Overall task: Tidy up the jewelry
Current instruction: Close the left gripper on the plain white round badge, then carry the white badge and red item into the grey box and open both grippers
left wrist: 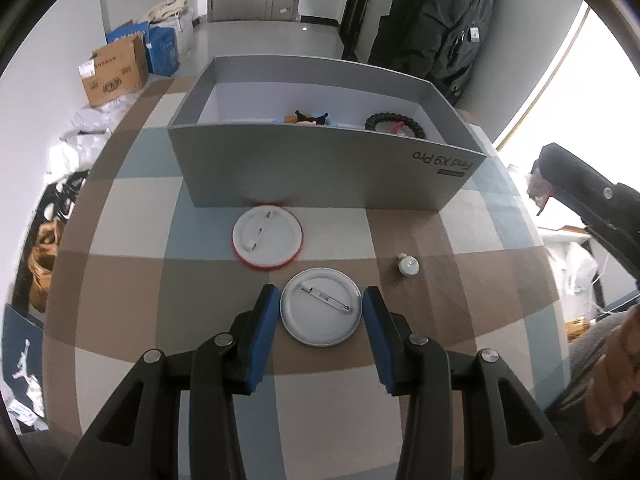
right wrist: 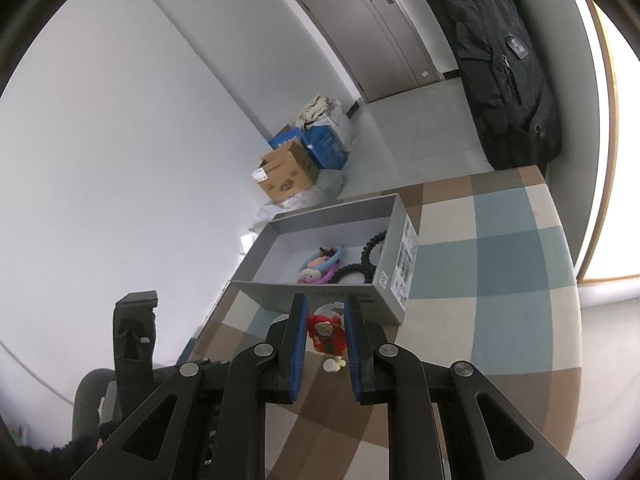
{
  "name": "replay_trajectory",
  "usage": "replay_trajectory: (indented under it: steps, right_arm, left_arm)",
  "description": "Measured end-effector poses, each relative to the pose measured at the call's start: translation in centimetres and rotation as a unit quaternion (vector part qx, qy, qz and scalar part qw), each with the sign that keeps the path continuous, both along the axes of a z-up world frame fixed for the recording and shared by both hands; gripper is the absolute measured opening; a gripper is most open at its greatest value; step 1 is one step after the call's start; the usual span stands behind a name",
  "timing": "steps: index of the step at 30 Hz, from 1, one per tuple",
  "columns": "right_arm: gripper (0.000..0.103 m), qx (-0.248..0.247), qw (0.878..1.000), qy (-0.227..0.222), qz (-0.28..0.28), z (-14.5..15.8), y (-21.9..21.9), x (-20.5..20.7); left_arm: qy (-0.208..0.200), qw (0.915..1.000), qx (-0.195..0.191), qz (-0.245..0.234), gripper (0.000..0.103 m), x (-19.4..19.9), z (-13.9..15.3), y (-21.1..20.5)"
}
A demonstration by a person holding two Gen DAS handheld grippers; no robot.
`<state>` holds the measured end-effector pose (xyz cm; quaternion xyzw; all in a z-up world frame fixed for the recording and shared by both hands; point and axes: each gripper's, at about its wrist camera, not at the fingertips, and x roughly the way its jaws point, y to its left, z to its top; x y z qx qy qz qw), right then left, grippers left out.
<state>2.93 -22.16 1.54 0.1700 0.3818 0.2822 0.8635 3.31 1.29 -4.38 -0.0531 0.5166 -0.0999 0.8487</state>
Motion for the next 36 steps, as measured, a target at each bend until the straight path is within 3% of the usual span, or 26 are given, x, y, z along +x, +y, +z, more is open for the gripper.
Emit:
replay_trajectory:
  steps: [6,12,19,36]
  right_arm:
    - [0.017,-0.002,1.000,-0.002,0.002,0.1,0.2,-0.2]
    - [0.017,0.016,1.000,0.000,0.007,0.4,0.1,-0.3]
    - [0.017,0.025,1.000,-0.002,0.007,0.8,0.2,-0.1]
    - [0.017,0.036,0.999,-0.021,0.033,2.2,2.8,2.6]
  left_arm:
    - [-0.005,0.9998,-0.018,0.000,0.037,-0.6,0.5,0.1]
    - [-0.049,0.9987,0.003,0.012,0.037,-0.9,2.5,-0.3]
    - [-0.102,0.9936,-0.011,0.047,0.037,-0.5,5.4,0.6]
    - [-0.145,0.9874,-0.048,0.041,0.037,1.9,6.6,1.8]
